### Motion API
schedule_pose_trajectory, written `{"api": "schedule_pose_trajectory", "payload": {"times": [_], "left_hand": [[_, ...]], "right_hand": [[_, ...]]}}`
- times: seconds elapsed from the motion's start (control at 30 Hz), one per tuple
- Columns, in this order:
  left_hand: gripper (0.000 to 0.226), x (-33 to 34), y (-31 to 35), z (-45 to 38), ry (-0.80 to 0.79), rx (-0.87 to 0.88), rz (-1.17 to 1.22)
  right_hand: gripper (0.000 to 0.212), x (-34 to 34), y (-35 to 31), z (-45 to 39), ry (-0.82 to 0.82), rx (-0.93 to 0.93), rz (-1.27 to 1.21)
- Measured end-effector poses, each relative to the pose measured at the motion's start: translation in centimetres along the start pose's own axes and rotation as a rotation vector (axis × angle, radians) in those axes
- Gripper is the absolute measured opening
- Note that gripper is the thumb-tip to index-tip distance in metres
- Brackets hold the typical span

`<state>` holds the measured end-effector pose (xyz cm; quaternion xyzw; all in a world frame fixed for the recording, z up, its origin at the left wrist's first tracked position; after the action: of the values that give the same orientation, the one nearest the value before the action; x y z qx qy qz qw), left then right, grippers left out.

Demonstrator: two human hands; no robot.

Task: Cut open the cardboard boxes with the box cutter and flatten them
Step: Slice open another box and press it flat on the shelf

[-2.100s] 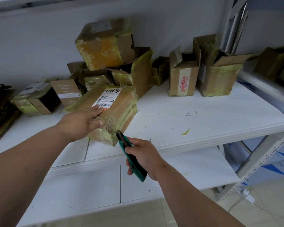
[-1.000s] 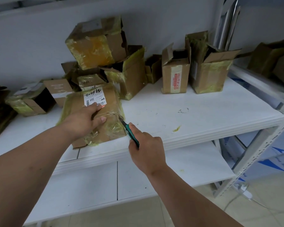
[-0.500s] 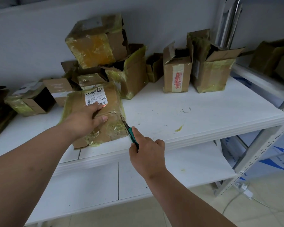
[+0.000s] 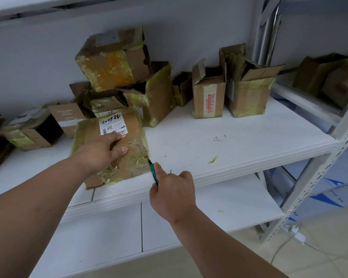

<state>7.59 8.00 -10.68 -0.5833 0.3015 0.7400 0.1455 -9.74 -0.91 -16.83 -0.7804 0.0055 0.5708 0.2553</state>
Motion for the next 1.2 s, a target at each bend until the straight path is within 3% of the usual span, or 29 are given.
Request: {"api": "schedule_pose_trajectory", "payload": {"times": [0.23, 0.37, 0.5, 0.8, 0.97, 1.03, 1.13, 1.2], "left_hand": [[0.059, -0.1, 0.0, 0.3, -0.015, -0.002, 0.017], [0.061, 0.0, -0.2, 0.2, -0.033, -0.001, 0.015], [0.061, -0.2, 0.0, 0.4, -0.029, -0.014, 0.033], [0.092, -1.2, 2.9, 0.2, 0.043, -0.177, -0.271], [0.080, -1.2, 3.5, -0.4, -0.072, -0.155, -0.189], [0.080, -1.4, 3.4, -0.2, -0.119, -0.129, -0.209], [0.076, -2.1, 2.5, 0.5, -0.179, -0.061, -0.180], [0.074, -2.5, 0.5, 1.0, -0.199, -0.059, -0.196]], "right_hand": [[0.056, 1.2, 0.9, 1.0, -0.158, 0.039, 0.024], [0.019, 0.5, 2.0, 0.8, -0.098, 0.097, -0.207], [0.034, -1.5, 3.3, 0.0, 0.040, 0.130, -0.371], [0.058, 0.2, 5.5, -4.2, -0.191, 0.276, -0.092], [0.067, 0.1, 6.5, -5.4, -0.153, 0.287, -0.054], [0.060, -0.2, 6.8, -5.9, -0.130, 0.283, -0.042], [0.028, -1.2, 6.6, -6.2, -0.130, 0.233, 0.155], [0.030, -1.4, 6.8, -6.2, -0.127, 0.235, 0.221]]}}
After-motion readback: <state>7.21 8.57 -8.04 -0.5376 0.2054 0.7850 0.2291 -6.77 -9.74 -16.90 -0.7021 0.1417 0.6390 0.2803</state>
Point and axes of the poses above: each hand's wrist, its own z-axis away from the middle knuckle, its own x-axis out of the palm, y = z × x, the point moved 10 cm from there along -z, towards the middle knuckle, and after that the axes turned 6 degrees about -y, right-handed, at the moved point
